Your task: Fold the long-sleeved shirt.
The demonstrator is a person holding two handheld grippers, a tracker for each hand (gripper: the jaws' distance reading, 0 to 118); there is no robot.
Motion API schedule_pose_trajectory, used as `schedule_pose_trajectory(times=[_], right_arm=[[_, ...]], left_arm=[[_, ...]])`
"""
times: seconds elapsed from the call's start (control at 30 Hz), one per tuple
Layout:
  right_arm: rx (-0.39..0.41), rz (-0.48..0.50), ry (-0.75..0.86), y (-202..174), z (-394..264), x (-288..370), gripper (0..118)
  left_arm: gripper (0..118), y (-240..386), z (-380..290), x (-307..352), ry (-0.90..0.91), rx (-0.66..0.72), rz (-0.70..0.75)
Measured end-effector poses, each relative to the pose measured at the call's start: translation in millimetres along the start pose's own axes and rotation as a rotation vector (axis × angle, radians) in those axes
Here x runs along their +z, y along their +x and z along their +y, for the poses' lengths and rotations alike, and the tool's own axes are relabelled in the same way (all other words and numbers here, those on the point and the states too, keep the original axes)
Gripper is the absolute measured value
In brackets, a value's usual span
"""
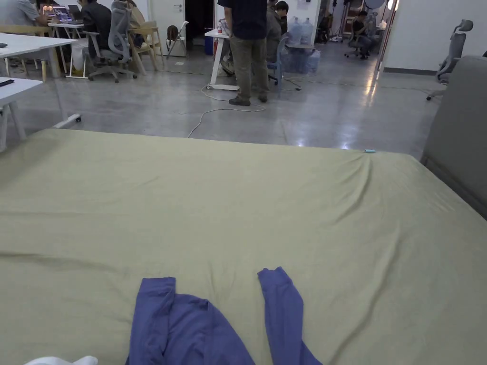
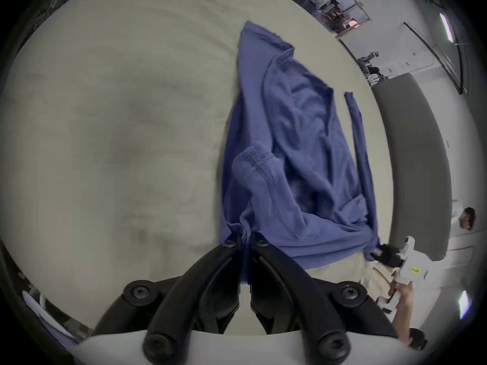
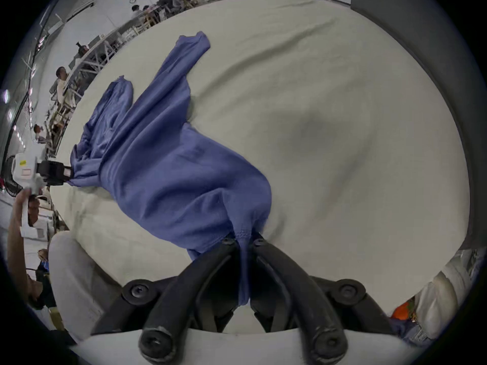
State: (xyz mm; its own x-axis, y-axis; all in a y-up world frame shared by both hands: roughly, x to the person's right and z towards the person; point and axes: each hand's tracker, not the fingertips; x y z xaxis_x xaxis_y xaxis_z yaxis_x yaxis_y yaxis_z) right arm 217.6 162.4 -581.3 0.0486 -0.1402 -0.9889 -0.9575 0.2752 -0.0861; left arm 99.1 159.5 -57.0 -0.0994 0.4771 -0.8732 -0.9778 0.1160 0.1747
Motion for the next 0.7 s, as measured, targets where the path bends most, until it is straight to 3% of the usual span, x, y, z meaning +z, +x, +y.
schedule_pose_trajectory(times=[0.07,0.1,0.13,0.17,0.2,0.23,0.27,0.3,0.4,0.5,0.53,0.57,0.6,0.63,0.67,0.7], right_arm=[[0.008,-0.022,0.016,0,1,-4,28],[0.016,-0.058,0.02,0,3,-4,32],[0.023,-0.052,0.021,1,3,-2,44],[0.023,-0.047,0.004,3,7,4,64],[0.022,-0.086,-0.027,2,10,14,84],[0.022,-0.144,-0.024,0,9,27,93],[0.034,-0.184,0.03,0,7,44,93],[0.048,-0.179,0.113,-1,4,65,93],[-0.011,-0.098,0.248,-5,-12,113,93],[-0.068,0.0,0.263,-15,-32,132,93],[-0.068,0.036,0.24,-18,-39,131,89],[-0.058,0.067,0.224,-20,-44,125,71],[-0.04,0.063,0.225,-26,-49,122,30],[-0.038,0.05,0.225,-33,-53,116,0],[-0.056,0.018,0.211,-40,-60,110,0],[-0.022,0.025,0.208,-49,-63,105,0]], left_arm=[[0,-2,-4,-12,0.021,-0.044,0.011],[3,1,-6,-12,0.036,-0.045,0.023],[17,3,-7,-9,0.044,-0.032,0.029],[37,7,-8,-3,0.052,-0.02,0.03],[68,12,-11,8,0.062,-0.017,0.026],[102,17,-13,19,0.081,-0.034,0.029],[114,22,-18,33,0.132,-0.07,0.057],[115,24,-27,49,0.199,-0.089,0.066],[115,25,-55,85,0.35,-0.115,0.025],[115,19,-82,91,0.232,-0.095,0.048],[100,16,-92,86,0.164,-0.095,0.067],[60,13,-103,82,0.145,-0.099,0.077],[0,14,-107,75,0.141,-0.096,0.073],[0,13,-114,69,0.151,-0.092,0.078],[0,9,-116,66,0.133,-0.068,0.073],[0,8,-114,64,0.115,-0.061,0.043]])
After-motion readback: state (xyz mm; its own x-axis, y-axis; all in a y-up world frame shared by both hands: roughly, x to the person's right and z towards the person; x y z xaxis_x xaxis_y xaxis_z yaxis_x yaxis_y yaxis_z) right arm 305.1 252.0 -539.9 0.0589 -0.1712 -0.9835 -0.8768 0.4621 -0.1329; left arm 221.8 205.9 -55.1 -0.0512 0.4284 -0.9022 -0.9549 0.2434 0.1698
